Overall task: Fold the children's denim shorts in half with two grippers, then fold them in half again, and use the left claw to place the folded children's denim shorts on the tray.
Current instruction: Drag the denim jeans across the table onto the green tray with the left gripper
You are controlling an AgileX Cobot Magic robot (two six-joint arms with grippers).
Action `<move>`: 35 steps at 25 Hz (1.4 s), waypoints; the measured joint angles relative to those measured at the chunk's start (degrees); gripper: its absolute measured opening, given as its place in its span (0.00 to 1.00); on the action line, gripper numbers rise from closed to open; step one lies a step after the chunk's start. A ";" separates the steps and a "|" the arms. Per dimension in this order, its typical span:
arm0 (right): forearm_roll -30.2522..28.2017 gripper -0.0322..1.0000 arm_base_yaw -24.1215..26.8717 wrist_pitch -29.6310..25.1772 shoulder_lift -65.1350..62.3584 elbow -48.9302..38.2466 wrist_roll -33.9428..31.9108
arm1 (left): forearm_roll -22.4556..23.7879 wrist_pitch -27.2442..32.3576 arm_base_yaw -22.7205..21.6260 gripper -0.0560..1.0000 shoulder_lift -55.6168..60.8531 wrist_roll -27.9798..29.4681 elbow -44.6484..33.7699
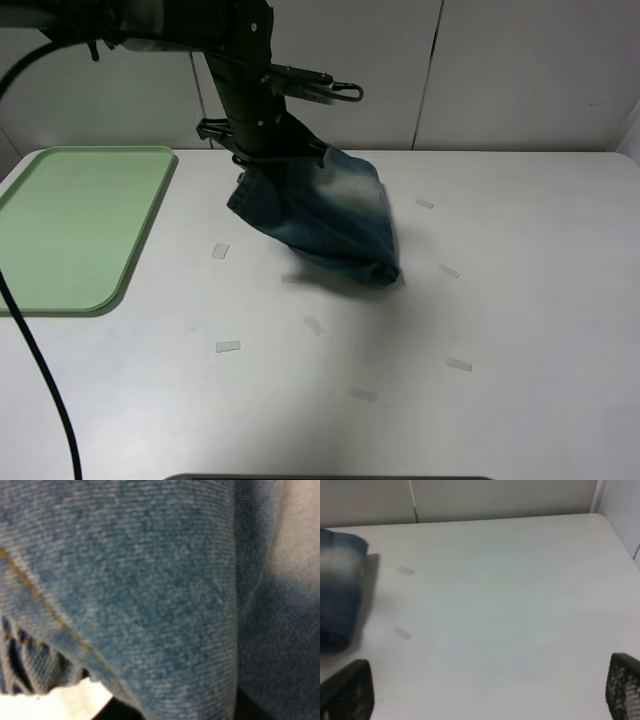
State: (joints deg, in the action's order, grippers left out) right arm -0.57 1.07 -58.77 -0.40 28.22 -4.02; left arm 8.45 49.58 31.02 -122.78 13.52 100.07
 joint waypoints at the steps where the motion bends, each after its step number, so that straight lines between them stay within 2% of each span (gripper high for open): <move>1: 0.00 0.71 0.00 0.00 0.00 0.00 0.00 | 0.00 1.43 -1.07 0.22 0.77 -0.99 0.00; 5: 0.00 0.71 0.00 0.00 0.00 0.00 0.00 | 0.07 4.65 -4.26 0.22 2.37 -3.80 0.00; 9: 0.00 0.71 0.00 0.00 0.00 0.00 0.00 | 0.07 9.42 -10.55 0.22 3.80 -8.66 0.00; 12: 0.00 0.71 0.00 0.00 0.00 0.00 0.00 | 0.07 10.46 -13.15 0.22 3.80 -9.82 0.00; 16: 0.05 0.71 0.00 0.00 0.00 0.00 0.00 | 0.07 11.58 -21.09 0.22 3.80 -12.21 0.00; 20: 0.05 0.71 0.00 0.00 0.00 0.00 0.00 | 0.07 12.37 -26.78 0.22 3.80 -14.60 0.00; 23: 0.10 0.71 0.00 0.00 0.00 0.00 0.00 | 0.07 13.31 -29.38 0.22 3.80 -16.34 0.00; 25: 0.10 0.71 0.00 0.00 0.00 0.00 0.00 | 0.07 13.89 -33.05 0.22 3.80 -18.09 0.00; 31: 0.10 0.71 0.00 0.00 0.00 0.00 0.00 | 0.07 13.09 -38.05 0.22 3.20 -19.07 0.00; 35: 0.10 0.71 0.00 0.00 0.00 0.00 0.00 | 0.61 11.41 -39.11 0.22 2.56 -20.90 -0.06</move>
State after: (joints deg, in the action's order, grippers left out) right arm -0.47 1.07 -58.77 -0.40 28.22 -4.02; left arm 9.06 60.99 -8.09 -120.22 -7.38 100.01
